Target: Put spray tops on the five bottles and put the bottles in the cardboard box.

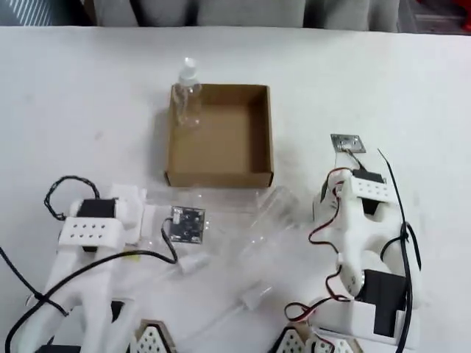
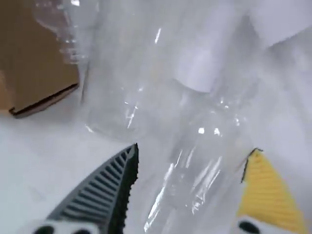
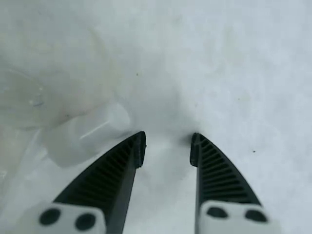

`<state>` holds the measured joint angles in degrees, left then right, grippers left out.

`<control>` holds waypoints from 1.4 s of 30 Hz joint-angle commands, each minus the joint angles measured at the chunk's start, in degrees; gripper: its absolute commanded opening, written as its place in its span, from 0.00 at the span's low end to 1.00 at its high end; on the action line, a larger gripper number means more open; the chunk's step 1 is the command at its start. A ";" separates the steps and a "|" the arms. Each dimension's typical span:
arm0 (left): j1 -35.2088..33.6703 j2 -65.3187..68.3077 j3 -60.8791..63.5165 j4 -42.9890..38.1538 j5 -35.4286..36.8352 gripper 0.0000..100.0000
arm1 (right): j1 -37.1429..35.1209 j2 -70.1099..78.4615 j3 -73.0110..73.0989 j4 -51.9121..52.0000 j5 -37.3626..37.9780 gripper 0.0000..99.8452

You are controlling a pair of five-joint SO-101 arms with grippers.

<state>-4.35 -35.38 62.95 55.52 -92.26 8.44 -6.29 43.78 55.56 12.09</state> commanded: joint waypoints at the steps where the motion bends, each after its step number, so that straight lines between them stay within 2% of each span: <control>1: 1.80 -1.36 -0.09 -1.58 0.97 0.34 | 0.04 -0.04 -0.70 -0.48 0.62 0.13; 13: 6.20 -1.36 3.25 -1.58 0.88 0.33 | 0.04 -0.04 -0.70 -0.48 0.62 0.13; 20: 4.26 -1.36 3.34 -2.02 0.79 0.33 | 0.04 -0.04 -0.70 -0.48 0.62 0.13; 26: 0.31 -1.36 6.42 -7.82 -3.34 0.33 | 0.04 -0.04 -0.70 -0.48 0.62 0.13; 29: 0.31 -1.36 7.91 -10.20 -3.08 0.33 | 0.04 -0.04 -0.70 -0.48 0.62 0.13; 36: 1.89 -1.36 8.62 -10.02 -2.99 0.33 | 0.04 -0.04 -0.70 -0.48 0.62 0.13; 42: 4.70 -1.36 8.62 -10.02 0.26 0.33 | 0.04 -0.04 -0.70 -0.57 0.62 0.13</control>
<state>-1.71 -35.38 71.47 46.55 -93.49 8.44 -6.29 43.78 55.56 12.09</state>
